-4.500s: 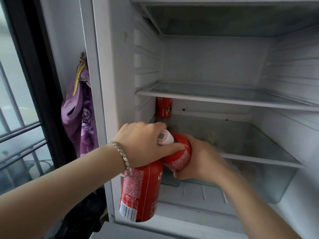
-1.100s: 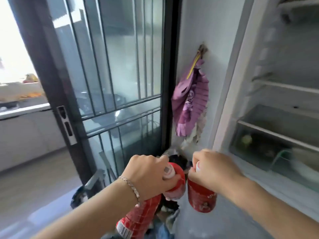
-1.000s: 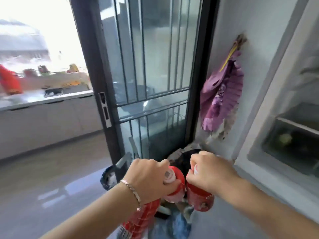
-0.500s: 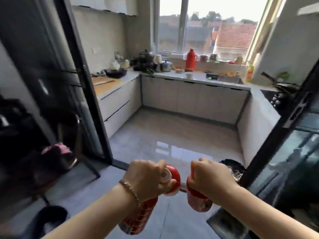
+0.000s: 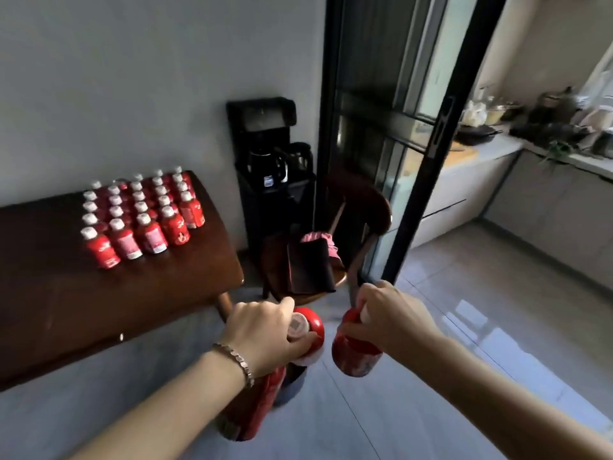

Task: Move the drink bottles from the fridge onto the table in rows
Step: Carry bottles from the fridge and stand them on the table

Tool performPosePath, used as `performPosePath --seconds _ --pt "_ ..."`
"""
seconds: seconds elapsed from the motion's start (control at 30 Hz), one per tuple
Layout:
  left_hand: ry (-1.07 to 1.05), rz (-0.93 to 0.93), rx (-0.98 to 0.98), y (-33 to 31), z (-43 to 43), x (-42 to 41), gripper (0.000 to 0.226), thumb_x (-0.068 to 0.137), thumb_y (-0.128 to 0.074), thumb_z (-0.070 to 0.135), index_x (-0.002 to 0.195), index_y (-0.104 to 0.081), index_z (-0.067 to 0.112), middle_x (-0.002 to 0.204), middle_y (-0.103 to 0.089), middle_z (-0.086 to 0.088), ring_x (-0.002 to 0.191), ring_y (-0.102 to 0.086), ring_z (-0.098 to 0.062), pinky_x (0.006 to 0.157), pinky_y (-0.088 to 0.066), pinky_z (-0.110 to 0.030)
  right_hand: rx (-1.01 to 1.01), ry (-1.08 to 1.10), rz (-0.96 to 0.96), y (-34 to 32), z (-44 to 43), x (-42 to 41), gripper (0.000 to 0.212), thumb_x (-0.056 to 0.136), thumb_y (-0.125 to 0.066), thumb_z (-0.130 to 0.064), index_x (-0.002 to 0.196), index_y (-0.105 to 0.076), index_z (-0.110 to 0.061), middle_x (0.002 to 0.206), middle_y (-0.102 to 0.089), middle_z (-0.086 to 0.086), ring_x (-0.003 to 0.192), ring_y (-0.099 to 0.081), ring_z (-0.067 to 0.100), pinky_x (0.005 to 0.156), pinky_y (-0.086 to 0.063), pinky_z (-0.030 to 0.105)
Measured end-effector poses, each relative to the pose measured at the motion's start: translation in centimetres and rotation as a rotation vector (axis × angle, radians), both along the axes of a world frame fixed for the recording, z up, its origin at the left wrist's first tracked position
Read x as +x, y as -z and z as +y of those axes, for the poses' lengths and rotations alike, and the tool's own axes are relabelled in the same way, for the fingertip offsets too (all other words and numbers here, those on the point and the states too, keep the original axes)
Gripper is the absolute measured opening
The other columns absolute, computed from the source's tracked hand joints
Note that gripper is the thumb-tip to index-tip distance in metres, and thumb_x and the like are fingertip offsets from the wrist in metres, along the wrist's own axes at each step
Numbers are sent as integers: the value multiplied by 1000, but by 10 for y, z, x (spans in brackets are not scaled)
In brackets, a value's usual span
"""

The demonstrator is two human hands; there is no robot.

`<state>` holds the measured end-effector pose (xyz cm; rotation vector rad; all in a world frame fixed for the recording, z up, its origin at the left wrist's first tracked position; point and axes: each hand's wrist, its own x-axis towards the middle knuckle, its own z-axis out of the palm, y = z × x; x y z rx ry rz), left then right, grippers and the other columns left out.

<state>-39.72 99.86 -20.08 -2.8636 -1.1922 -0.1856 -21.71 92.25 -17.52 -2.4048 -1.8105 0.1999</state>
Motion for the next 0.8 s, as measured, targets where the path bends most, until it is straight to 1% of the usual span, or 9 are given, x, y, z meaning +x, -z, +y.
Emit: performPosePath --seconds 0.1,0.2,0.3,0.4,0.5,0.6,0.7,0.73,0.8 --pt "-153 21 -32 9 51 -28 45 77 -39 69 79 -33 25 89 -69 0 88 -65 -23 63 -30 -29 -24 -108 1 5 77 -21 45 72 -65 -63 89 -51 -24 88 -45 -5 75 -52 17 59 -41 29" --pt "-259 42 -44 16 104 -53 46 78 -36 71 80 -34 25 87 -69 1 85 -65 -22 63 -33 -29 -37 -210 15 15 153 -38 47 74 -64 -61 96 -54 -22 90 -44 -5 74 -49 16 59 -36 26" --pt "-369 35 -70 17 154 -79 45 79 -36 70 80 -33 25 86 -68 0 82 -65 -23 61 -34 -29 -49 -294 45 24 223 -55 41 81 -62 -54 100 -55 -19 92 -44 -3 73 -51 17 62 -41 27" --pt "-479 -4 -95 18 205 -105 45 78 -37 71 80 -33 26 83 -67 3 76 -65 -20 57 -35 -27 -99 -355 89 36 289 -74 34 84 -60 -48 102 -56 -18 101 -50 0 84 -60 20 70 -51 30" --pt "-569 -40 -130 23 251 -133 44 77 -38 72 81 -32 29 76 -61 9 66 -61 -14 49 -35 -22 -146 -351 183 51 349 -94 26 83 -61 -42 97 -62 -20 101 -51 0 86 -62 19 71 -54 30" --pt "-602 -65 -121 32 295 -164 43 76 -38 73 80 -31 30 65 -51 13 56 -55 -9 44 -31 -18 -173 -312 262 71 404 -114 24 82 -64 -39 94 -61 -19 98 -50 -2 81 -58 15 61 -47 22" --pt "-554 -55 -91 44 342 -193 42 75 -41 72 76 -31 31 53 -33 17 47 -38 -8 41 -15 -15 -161 -221 306 96 454 -134 21 81 -65 -37 92 -59 -20 98 -53 0 79 -58 15 61 -49 23" --pt "-525 -50 -88 48 358 -201 41 74 -42 71 76 -32 31 52 -30 17 47 -36 -8 41 -13 -15 -155 -180 320 104 469 -140 21 81 -65 -36 92 -59 -19 98 -54 1 79 -59 15 62 -50 25" --pt "-461 -40 -119 55 390 -216 41 74 -41 71 76 -36 30 53 -33 15 49 -37 -8 41 -15 -16 -153 -90 349 118 497 -151 23 81 -66 -35 95 -61 -17 99 -56 3 80 -59 18 66 -52 28"
